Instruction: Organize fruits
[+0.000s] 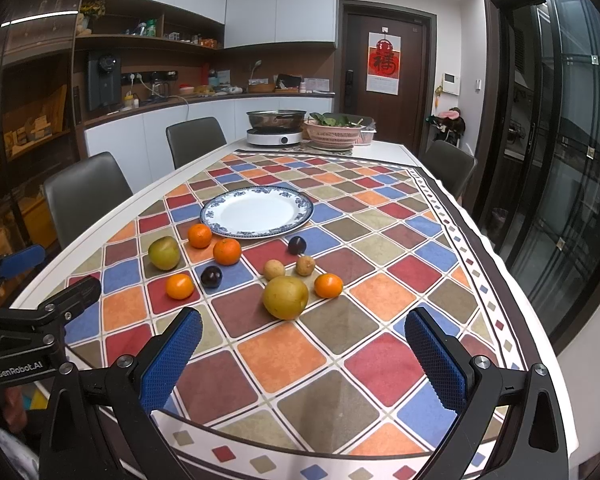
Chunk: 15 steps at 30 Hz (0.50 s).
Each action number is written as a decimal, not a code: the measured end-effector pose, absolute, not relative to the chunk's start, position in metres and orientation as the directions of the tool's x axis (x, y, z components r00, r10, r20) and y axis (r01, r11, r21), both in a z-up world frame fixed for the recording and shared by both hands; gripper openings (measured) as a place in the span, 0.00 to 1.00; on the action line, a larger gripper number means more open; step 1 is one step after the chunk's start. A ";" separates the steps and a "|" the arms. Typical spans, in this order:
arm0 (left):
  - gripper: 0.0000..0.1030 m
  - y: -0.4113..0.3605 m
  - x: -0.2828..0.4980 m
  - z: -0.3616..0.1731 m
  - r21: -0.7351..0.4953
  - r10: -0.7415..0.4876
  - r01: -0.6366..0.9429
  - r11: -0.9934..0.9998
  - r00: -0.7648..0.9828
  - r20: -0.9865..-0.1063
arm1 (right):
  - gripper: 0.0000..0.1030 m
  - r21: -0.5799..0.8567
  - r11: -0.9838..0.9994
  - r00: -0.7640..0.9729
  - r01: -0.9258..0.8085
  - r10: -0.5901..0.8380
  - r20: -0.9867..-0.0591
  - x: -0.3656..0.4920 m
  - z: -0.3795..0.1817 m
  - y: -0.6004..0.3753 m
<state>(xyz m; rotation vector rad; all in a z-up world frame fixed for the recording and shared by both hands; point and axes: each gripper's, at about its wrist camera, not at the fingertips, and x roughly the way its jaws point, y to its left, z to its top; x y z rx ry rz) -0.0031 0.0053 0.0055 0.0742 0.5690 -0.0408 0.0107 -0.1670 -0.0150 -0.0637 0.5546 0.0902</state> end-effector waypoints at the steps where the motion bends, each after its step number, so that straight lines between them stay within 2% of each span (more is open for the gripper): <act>1: 1.00 0.005 -0.003 0.005 0.059 -0.019 0.060 0.996 0.842 -0.539 | 0.99 -0.036 0.994 0.847 -0.102 0.068 -0.528 0.010 -0.015 -0.167; 15: 1.00 0.006 -0.003 0.006 0.060 -0.018 0.059 0.996 0.843 -0.538 | 0.99 -0.036 0.994 0.847 -0.103 0.068 -0.527 0.011 -0.015 -0.167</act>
